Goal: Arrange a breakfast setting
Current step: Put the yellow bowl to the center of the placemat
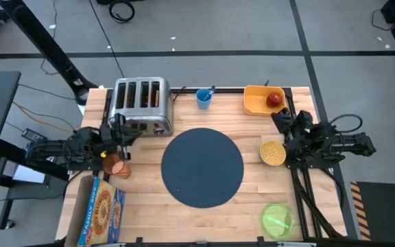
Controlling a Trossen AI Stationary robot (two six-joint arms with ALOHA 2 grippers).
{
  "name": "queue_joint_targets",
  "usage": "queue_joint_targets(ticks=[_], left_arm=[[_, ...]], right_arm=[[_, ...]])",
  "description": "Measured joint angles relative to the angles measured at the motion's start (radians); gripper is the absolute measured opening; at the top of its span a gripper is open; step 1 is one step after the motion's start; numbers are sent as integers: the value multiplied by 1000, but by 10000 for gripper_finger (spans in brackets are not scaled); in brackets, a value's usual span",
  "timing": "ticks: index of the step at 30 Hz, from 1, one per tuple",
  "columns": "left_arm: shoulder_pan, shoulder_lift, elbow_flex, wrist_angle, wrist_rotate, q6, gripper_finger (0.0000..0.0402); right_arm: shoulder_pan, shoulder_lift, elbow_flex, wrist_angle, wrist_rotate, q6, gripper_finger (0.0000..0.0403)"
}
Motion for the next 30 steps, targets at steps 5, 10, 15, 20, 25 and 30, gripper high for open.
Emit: queue_joint_targets(ticks=[5, 10, 15, 20, 25, 30], left_arm=[[0, 142, 116, 1, -32, -5, 46], [0, 329, 245, 3, -74, -20, 46], [-1, 506, 394, -24, -100, -82, 46], [-1, 651, 574, -200, -122, -206, 46], [-1, 745, 743, -395, -123, -382, 46], [-1, 782, 811, -531, -121, -522, 46]], right_arm=[[27, 144, 173, -303, -15, 70, 7], [52, 397, 388, -584, -1, 208, 7], [84, 654, 645, -1055, -5, 427, 4], [116, 869, 847, -1467, 3, 589, 3], [115, 1003, 856, -1580, -67, 761, 10], [115, 1101, 826, -1615, -169, 835, 50]])
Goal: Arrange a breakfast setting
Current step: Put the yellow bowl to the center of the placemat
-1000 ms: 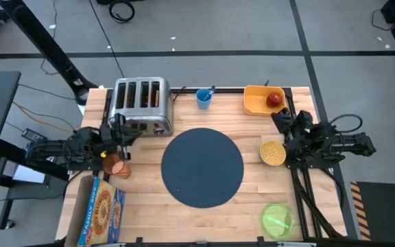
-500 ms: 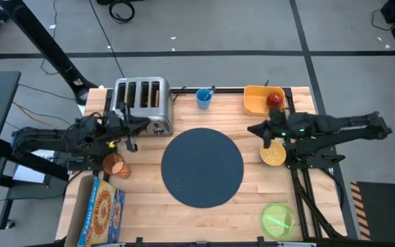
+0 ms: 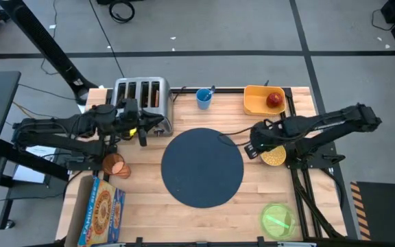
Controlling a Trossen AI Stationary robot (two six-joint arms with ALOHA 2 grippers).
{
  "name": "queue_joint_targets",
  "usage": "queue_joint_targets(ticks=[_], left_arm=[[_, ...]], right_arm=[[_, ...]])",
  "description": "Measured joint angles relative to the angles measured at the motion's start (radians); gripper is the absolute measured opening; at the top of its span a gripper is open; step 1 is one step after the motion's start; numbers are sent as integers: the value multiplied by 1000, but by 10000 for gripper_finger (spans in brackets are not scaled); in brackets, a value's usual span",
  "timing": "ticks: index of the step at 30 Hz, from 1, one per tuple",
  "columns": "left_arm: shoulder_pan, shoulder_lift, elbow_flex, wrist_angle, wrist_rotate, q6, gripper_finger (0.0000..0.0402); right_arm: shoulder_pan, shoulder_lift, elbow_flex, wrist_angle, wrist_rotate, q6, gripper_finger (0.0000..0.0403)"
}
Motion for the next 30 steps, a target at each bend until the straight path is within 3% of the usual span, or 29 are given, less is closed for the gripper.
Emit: queue_joint_targets(ticks=[6, 10, 23, 30], left_arm=[[1, 0, -11, -70, 0, -37, 46], [-1, 0, -11, -103, 30, -73, 46], [-41, -4, -11, -116, 56, 10, 46], [-61, -16, -12, -102, 55, 48, 46]], right_arm=[[0, 82, -4, -49, -16, 119, 127], [-7, 153, -4, -92, -36, 156, 153], [-42, 357, -5, -78, -117, 193, 141], [-76, 438, -5, -45, -136, 175, 111]])
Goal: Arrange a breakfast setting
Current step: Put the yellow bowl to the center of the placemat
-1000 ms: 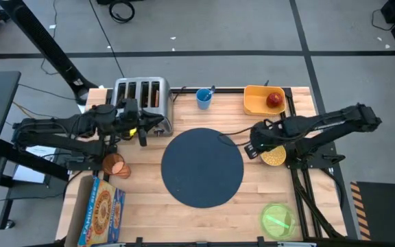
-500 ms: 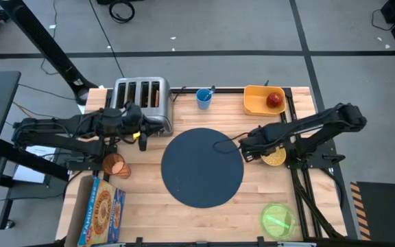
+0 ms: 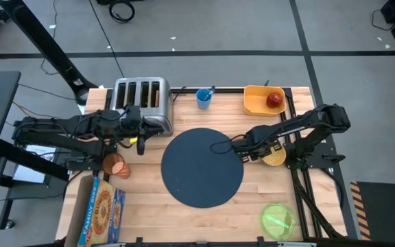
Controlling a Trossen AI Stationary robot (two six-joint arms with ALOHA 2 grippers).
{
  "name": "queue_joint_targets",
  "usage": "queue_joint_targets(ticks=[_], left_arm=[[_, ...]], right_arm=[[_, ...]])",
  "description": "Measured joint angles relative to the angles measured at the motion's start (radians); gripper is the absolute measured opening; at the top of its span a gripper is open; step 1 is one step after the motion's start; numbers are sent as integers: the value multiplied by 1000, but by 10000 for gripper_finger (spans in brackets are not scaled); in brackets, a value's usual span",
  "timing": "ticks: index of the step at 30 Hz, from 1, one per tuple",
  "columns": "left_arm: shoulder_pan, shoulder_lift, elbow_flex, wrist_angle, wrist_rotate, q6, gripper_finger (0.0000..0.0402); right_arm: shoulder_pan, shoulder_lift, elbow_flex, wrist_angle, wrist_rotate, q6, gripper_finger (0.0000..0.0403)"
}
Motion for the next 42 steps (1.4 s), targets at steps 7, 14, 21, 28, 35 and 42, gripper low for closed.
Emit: queue_joint_targets(ticks=[7, 14, 21, 28, 35, 42], left_arm=[[-32, -14, -1, 4, 0, 3, 46], [-44, -34, -1, 25, 0, 3, 46], [-43, -73, 0, 76, -1, 30, 46], [-43, -104, 0, 146, -1, 52, 46], [-43, -118, 0, 146, -1, 55, 46], [-43, -116, 0, 148, -1, 55, 46]], right_arm=[[-9, 43, 0, 0, -42, -13, 46], [3, -36, 48, -81, -18, -17, 20], [64, -33, 313, -83, 81, -434, 20], [157, 171, 523, 52, 84, -1179, 20], [221, 333, 579, 175, 125, -1650, 20], [214, 422, 582, 253, 179, -1843, 20]])
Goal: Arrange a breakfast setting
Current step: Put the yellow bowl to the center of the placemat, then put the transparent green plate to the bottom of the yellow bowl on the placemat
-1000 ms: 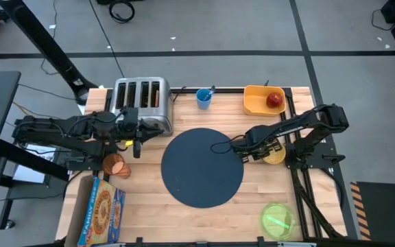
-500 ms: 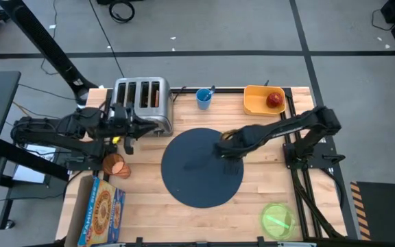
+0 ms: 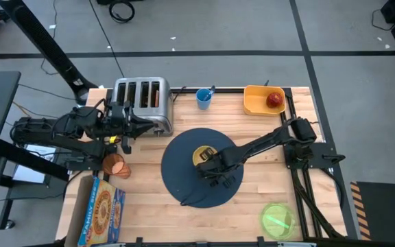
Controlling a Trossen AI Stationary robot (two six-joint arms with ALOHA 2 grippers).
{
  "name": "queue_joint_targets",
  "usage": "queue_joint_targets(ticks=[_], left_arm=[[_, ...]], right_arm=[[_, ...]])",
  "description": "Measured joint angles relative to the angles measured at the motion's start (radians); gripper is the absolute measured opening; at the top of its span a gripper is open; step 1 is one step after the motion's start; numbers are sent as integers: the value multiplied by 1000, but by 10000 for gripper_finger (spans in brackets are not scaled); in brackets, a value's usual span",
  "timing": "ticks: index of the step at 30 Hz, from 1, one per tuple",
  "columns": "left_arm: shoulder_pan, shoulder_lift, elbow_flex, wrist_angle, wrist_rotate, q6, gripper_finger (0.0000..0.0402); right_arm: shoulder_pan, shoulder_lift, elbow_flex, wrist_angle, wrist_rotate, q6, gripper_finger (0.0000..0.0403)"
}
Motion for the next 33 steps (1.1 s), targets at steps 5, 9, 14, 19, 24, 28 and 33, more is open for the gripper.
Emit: queue_joint_targets(ticks=[5, 9, 14, 19, 24, 28, 33], left_arm=[[0, -1, 0, 3, 0, 0, 46], [0, 0, 0, 3, 0, -1, 46], [0, -1, 0, 10, 0, -3, 46], [0, 0, 0, 10, 0, -3, 46], [0, -1, 0, 11, 0, 0, 46], [0, -1, 0, 10, 0, 0, 46], [0, -1, 0, 10, 0, 0, 46]], right_arm=[[-10, 14, 2, 42, -15, -57, 23], [-17, 37, 1, 48, -46, -64, 23], [-19, 43, 2, 73, -43, -63, 30], [-19, 43, 2, 94, -38, -55, 52], [-17, 42, 1, 96, -15, -53, 72], [-8, 21, 0, 89, 33, -53, 89], [13, -42, 0, 57, 41, -37, 109]])
